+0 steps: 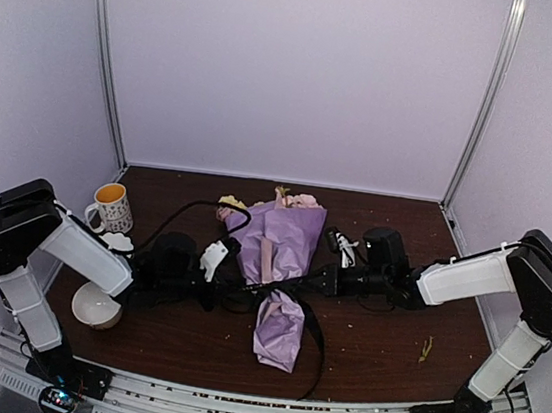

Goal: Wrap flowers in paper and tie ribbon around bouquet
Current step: Tie the half-tied ribbon to the quarter-folded wrapping paper.

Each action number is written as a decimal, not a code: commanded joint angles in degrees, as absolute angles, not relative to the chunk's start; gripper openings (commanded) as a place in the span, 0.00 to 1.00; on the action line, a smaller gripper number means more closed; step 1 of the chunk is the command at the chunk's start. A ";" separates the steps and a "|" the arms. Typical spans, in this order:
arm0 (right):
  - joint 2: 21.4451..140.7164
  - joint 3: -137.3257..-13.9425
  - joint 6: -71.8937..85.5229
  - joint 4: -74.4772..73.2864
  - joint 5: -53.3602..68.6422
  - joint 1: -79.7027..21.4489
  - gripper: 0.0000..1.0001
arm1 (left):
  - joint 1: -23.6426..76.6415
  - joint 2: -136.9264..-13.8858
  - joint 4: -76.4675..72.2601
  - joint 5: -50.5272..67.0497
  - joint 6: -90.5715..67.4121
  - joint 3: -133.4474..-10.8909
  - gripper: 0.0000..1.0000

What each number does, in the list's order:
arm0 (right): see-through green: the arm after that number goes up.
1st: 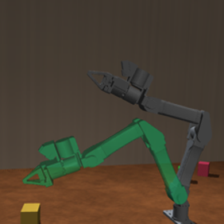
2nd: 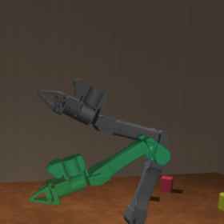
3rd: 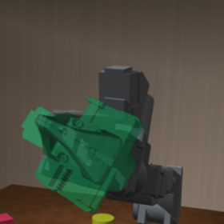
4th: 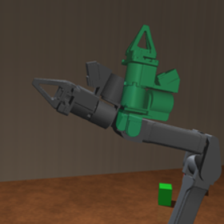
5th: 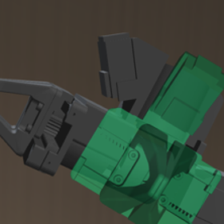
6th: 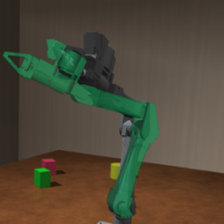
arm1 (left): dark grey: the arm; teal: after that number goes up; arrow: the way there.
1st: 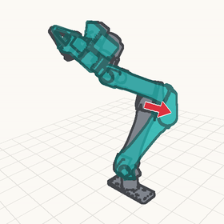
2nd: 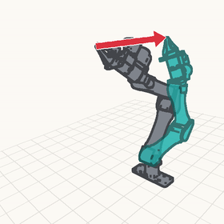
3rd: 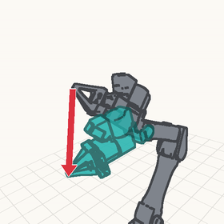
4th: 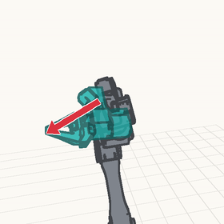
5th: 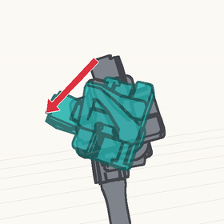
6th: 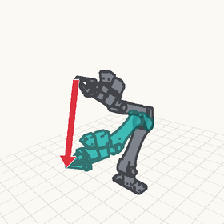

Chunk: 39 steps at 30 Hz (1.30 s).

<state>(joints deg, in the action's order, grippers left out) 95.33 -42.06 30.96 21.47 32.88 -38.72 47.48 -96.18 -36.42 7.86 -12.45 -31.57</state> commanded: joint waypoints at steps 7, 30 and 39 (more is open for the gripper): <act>92.20 -36.56 29.56 18.59 29.37 -34.12 0.00 | 40.29 -97.61 -44.63 8.12 -22.33 -26.59 0.00; 89.73 -18.72 33.58 25.32 28.81 -23.38 0.00 | 35.35 -108.02 -61.22 10.83 -35.33 -18.67 0.00; 90.56 -18.44 33.70 26.10 28.42 -23.22 0.00 | 35.33 -108.46 -62.70 8.98 -34.84 -17.63 0.00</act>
<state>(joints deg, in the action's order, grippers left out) 90.00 -20.82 33.45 32.18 37.12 -26.94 38.94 -107.07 -66.78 17.08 -35.94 -20.73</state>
